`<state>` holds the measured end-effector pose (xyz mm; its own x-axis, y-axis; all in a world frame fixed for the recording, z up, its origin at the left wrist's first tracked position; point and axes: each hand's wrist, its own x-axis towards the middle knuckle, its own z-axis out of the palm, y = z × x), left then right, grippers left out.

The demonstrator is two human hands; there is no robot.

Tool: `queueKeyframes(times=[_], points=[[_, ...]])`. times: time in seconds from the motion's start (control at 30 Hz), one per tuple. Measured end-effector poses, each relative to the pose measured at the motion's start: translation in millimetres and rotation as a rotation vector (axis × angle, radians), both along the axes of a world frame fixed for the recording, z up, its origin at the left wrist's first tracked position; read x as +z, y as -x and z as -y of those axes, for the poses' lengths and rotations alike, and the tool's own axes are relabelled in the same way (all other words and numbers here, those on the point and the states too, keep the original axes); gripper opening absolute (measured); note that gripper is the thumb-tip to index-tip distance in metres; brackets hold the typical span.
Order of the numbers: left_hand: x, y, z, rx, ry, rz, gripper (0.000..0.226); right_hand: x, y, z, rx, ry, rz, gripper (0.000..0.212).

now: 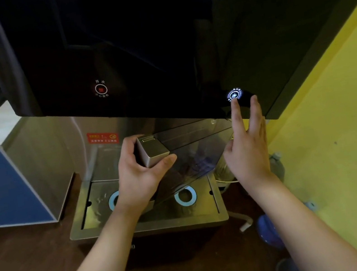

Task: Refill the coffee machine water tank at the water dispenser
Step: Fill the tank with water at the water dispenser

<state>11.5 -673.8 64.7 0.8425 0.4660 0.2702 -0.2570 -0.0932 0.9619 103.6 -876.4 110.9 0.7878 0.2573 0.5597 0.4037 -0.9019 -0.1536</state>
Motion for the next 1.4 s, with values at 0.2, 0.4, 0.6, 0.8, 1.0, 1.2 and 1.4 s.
queueKeyframes(times=[0.2, 0.4, 0.6, 0.8, 1.0, 1.2, 1.4], points=[[0.3, -1.4, 0.5, 0.008, -0.008, 0.007, 0.062, 5.0, 0.8, 2.0, 0.018, -0.031, 0.002, 0.093], [-0.1, -3.2, -1.0, 0.024, -0.015, 0.000, 0.062, 3.8, -0.6, 1.3, 0.019, -0.032, 0.014, 0.091], [-4.7, -8.6, -4.3, 0.015, 0.003, -0.025, 0.069, 0.9, -3.1, -0.5, 0.011, -0.025, 0.040, 0.092], [-1.7, -9.3, -3.4, 0.017, -0.013, -0.021, 0.065, -2.4, -4.5, -1.8, 0.018, -0.040, 0.058, 0.093], [1.5, -9.1, -3.9, 0.022, -0.036, -0.024, 0.066, -3.9, -5.1, -4.5, 0.009, -0.045, 0.065, 0.093], [1.9, -10.0, -6.1, 0.004, -0.015, -0.021, 0.068, -4.2, -5.7, -6.0, 0.014, -0.054, 0.061, 0.094], [0.3, -13.8, -7.2, -0.012, 0.004, -0.029, 0.070, -4.5, -6.0, -6.2, 0.008, -0.045, 0.061, 0.094]])
